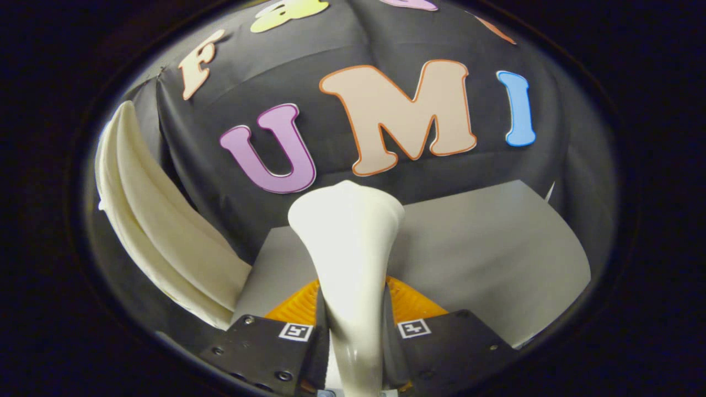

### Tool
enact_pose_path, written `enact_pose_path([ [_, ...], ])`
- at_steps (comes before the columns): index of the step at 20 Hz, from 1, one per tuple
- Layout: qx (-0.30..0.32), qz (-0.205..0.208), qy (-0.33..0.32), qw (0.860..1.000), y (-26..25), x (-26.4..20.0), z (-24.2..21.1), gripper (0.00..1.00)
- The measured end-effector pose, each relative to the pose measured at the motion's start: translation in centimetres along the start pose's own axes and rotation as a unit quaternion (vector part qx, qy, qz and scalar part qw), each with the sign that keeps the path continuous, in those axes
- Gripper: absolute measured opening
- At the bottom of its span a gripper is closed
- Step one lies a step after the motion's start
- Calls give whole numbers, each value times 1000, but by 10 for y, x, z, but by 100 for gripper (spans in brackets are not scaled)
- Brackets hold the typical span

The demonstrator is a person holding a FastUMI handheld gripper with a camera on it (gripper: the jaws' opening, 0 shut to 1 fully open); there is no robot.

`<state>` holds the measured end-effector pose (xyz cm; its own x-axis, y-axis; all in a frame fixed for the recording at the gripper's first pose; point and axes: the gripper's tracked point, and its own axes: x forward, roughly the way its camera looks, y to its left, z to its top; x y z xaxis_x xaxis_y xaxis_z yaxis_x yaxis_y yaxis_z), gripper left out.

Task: Iron the clothes twice with a garment steamer, once on the left side and once on the right side.

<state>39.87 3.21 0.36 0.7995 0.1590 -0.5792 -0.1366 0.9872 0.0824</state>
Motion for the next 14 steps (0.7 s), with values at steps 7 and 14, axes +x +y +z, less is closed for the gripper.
enact_pose_path([
  [7,-1,-8,-111,994,22,-83,-39,38],
  [14,-5,-10,-176,984,107,-160,-67,37],
])
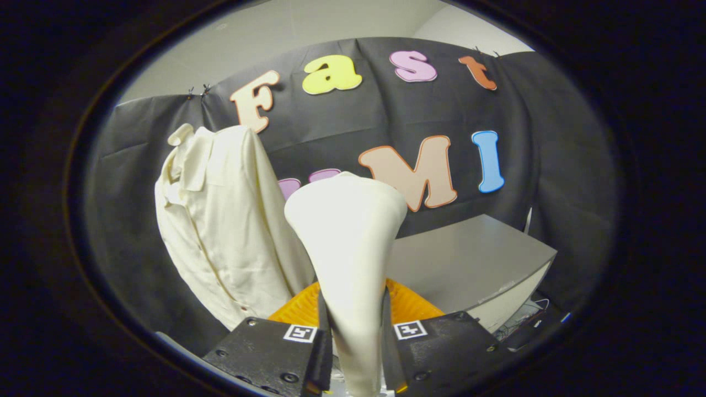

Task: Iron the clothes twice with a garment steamer, once on the left side and once on the right side.

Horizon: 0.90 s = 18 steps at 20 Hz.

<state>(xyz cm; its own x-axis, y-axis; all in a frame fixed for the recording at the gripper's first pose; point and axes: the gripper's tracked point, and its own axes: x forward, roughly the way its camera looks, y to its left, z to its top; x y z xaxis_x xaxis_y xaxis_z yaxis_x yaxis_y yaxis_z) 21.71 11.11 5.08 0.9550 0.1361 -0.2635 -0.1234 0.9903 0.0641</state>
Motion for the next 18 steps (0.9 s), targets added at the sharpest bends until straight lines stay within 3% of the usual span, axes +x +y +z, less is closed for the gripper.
enact_pose_path([
  [4,-22,4,-17,1000,69,-21,-5,36],
  [10,-65,32,-38,997,188,-17,-31,36],
  [15,-37,57,-31,997,271,2,-62,36],
  [18,-25,51,-19,998,312,21,-72,36],
])
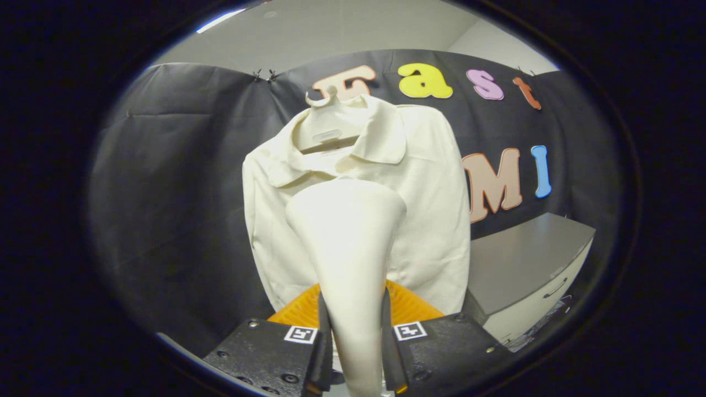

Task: Iron the clothes twice with a garment steamer, once on the left side and once on the right side.

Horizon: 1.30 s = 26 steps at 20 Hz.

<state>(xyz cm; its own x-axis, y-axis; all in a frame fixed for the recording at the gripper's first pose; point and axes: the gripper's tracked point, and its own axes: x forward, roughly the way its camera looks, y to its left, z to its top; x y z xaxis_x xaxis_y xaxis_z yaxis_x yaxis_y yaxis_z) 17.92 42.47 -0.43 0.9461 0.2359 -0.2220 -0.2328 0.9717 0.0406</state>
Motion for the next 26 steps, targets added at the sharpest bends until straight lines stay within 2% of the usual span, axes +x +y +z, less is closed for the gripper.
enact_pose_path([
  [6,13,-20,2,1000,42,48,0,36],
  [10,10,-51,-1,999,50,70,0,36],
  [15,4,-74,12,997,48,85,-22,36],
  [21,-2,-75,36,996,46,94,-55,36],
  [26,0,-79,81,994,36,102,-101,36],
])
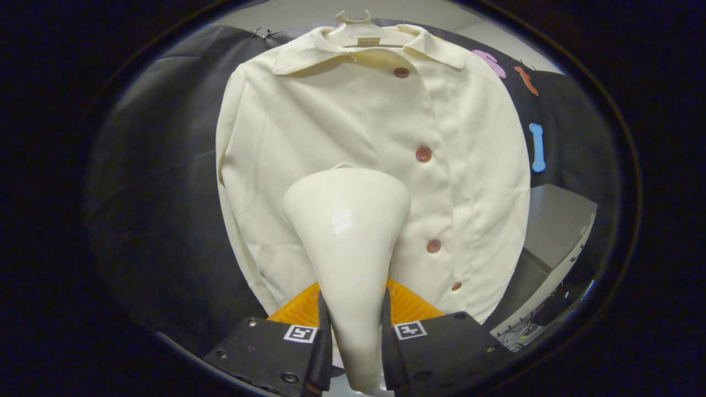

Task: Iron the clothes twice with a garment steamer, once on the left side and once on the right side.

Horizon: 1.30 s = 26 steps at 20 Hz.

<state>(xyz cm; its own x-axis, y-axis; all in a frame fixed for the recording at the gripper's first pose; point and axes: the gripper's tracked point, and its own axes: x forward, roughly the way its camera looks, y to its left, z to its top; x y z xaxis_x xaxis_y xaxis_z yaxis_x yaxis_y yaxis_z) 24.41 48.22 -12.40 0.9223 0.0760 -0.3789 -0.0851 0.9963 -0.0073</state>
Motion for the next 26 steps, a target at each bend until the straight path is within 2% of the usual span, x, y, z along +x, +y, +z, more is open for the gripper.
enact_pose_path([
  [12,-23,-15,111,993,-13,38,-121,37],
  [16,-13,-17,151,988,-10,45,-153,37],
  [26,-17,-4,193,981,-10,38,-182,37],
])
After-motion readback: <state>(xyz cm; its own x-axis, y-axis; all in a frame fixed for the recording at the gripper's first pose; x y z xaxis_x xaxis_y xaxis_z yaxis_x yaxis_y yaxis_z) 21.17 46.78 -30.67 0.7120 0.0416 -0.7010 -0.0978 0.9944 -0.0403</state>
